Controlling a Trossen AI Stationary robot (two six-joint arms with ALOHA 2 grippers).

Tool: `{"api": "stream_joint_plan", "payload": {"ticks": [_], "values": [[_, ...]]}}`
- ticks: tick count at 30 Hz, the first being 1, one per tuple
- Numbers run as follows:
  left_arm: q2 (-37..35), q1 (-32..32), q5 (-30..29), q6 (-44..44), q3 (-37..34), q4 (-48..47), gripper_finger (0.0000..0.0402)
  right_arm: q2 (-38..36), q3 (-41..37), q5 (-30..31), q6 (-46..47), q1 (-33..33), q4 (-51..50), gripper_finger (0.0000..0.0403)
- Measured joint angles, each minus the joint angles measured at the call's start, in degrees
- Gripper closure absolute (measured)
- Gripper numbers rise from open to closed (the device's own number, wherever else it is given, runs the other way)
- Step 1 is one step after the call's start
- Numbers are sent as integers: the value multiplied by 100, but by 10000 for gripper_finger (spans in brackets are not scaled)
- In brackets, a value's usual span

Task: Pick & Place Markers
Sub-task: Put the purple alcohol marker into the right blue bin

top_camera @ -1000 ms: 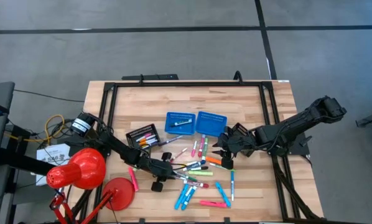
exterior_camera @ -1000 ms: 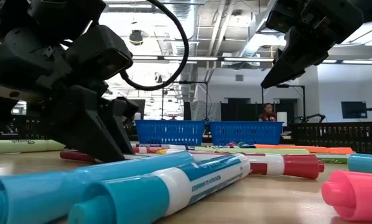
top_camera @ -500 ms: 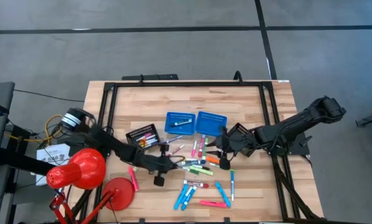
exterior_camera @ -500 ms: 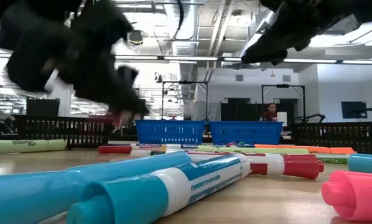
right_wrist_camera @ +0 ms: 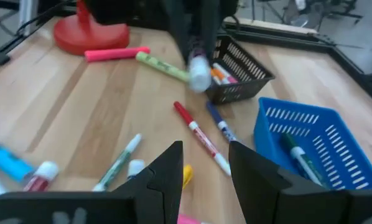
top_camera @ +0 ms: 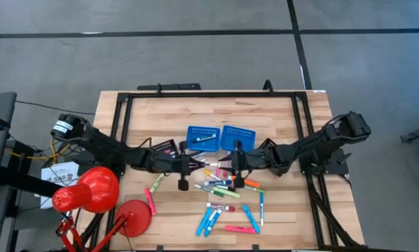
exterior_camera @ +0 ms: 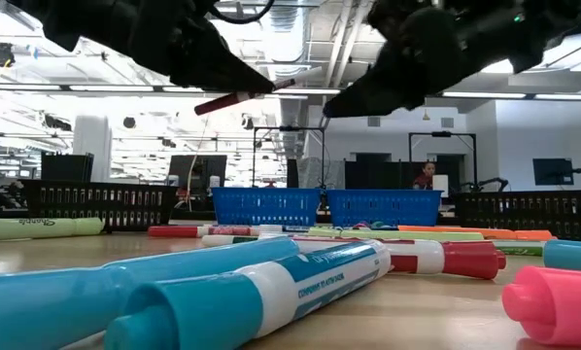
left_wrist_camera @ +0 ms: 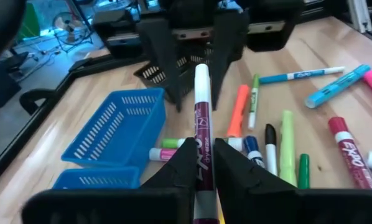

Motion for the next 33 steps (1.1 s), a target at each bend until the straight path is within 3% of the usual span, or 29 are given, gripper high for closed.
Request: {"api": "stream_joint_plan", "payload": {"ticks": [7, 12, 26, 33], "values": [[39, 49, 57, 169, 7, 15, 364, 319, 257, -50, 48, -130, 339, 285], [39, 48, 57, 162, 7, 15, 360, 311, 332, -439, 48, -121, 366, 285], [39, 48, 13, 153, 7, 16, 362, 294, 332, -447, 50, -90, 716, 286], [39, 48, 13, 151, 11, 18, 358, 299, 330, -442, 48, -90, 744, 326]]}}
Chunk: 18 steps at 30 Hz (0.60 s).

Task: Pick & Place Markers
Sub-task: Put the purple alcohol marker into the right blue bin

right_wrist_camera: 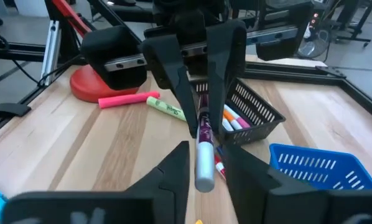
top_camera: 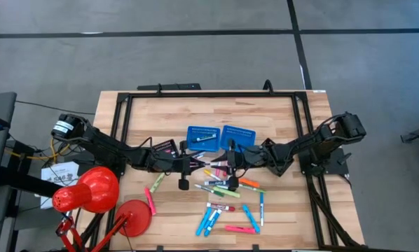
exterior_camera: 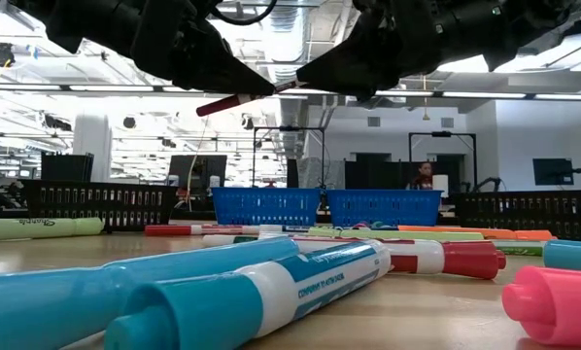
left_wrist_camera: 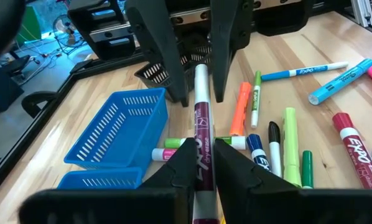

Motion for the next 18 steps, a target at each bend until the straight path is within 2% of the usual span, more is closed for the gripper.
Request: {"api": "stream_joint_plan", "payload": {"ticks": [8, 18], "values": [[0, 0, -26, -26, 0, -7, 350, 2, 0, 19, 2, -44, 1, 381], [0, 0, -29, -24, 2, 5, 320, 2, 0, 141, 7, -42, -258, 361]]}}
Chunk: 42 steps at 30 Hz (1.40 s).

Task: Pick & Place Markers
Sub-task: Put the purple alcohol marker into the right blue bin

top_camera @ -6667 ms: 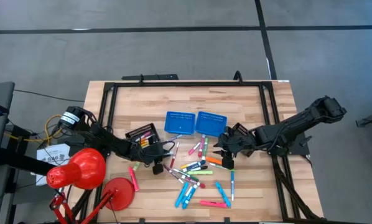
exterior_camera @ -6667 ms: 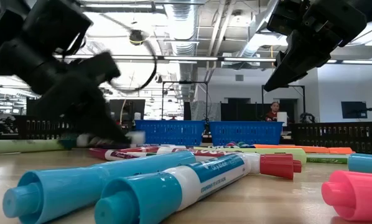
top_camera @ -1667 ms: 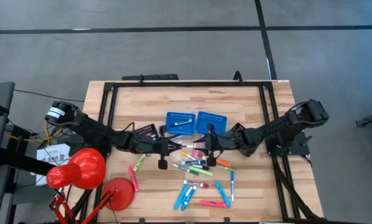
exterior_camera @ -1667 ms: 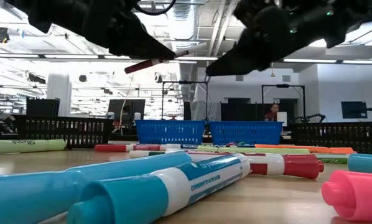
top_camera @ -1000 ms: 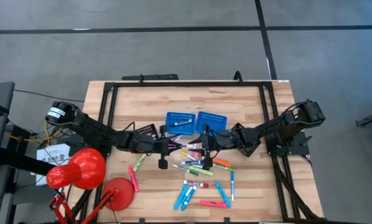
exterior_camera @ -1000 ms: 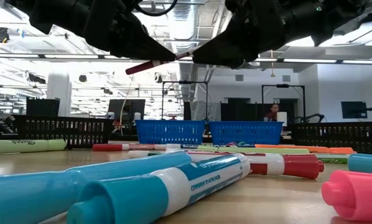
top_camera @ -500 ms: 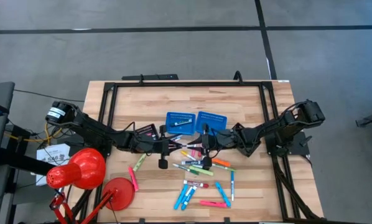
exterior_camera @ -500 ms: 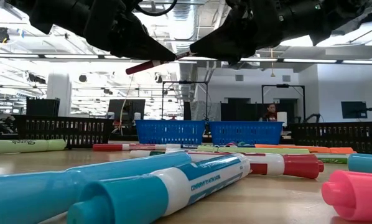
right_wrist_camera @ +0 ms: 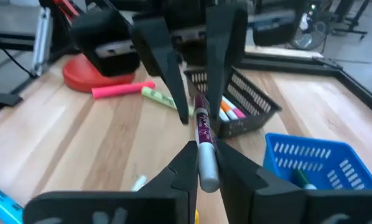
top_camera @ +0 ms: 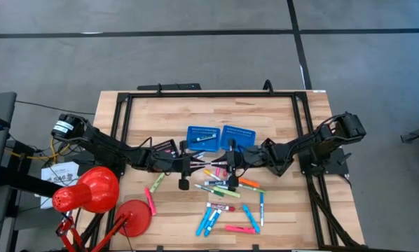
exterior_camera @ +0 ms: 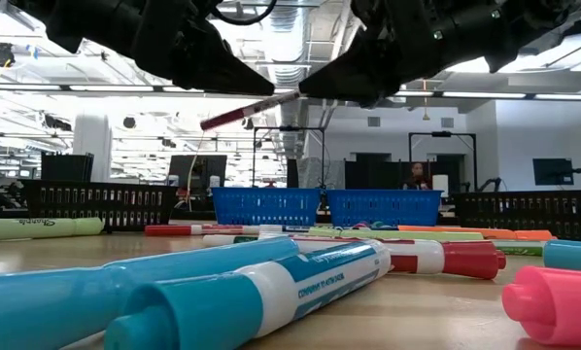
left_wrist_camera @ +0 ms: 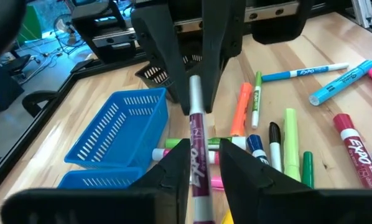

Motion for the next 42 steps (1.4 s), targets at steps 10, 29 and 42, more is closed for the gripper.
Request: {"api": "stream_joint_plan", "payload": {"ticks": [10, 29, 42], "values": [[0, -8, -205, -177, 0, -1, 319, -696, -4, 859, 207, 47, -1369, 379], [0, -13, -207, -326, -2, -3, 318, -3058, -2, 3201, 4592, 1406, -7499, 359], [0, -13, -208, -326, -2, -3, 318, -2408, -2, 3193, 4317, 842, -7218, 372]]}}
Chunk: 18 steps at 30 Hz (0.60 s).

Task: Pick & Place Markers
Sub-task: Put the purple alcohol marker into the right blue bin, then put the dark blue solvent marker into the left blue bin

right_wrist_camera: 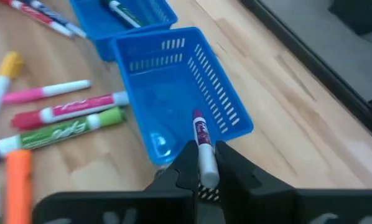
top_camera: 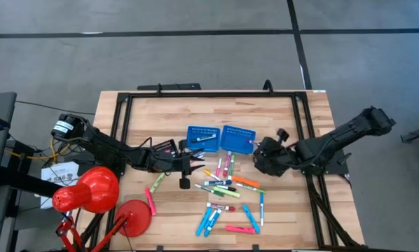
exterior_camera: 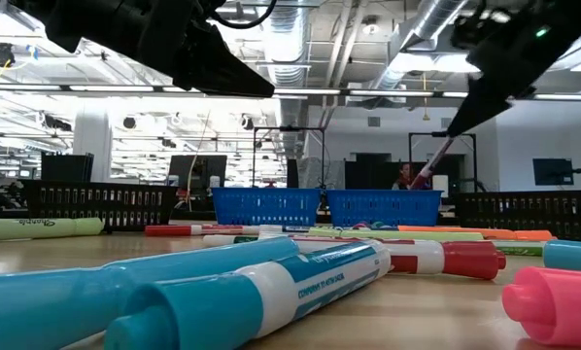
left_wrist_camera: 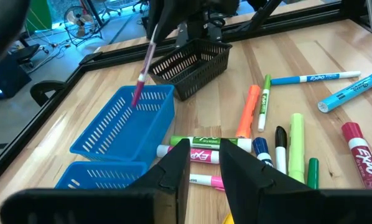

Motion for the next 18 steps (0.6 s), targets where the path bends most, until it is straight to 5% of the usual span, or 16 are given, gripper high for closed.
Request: {"api": "stream_joint_plan", "payload": {"ticks": [10, 18], "values": [[0, 0, 2, 0, -2, 0, 318, 1202, 1, -899, -1421, -1104, 1528, 342], [-2, 9, 0, -148, -182, 2, 318, 1581, 351, -1010, -1776, -1117, 1641, 325]]}}
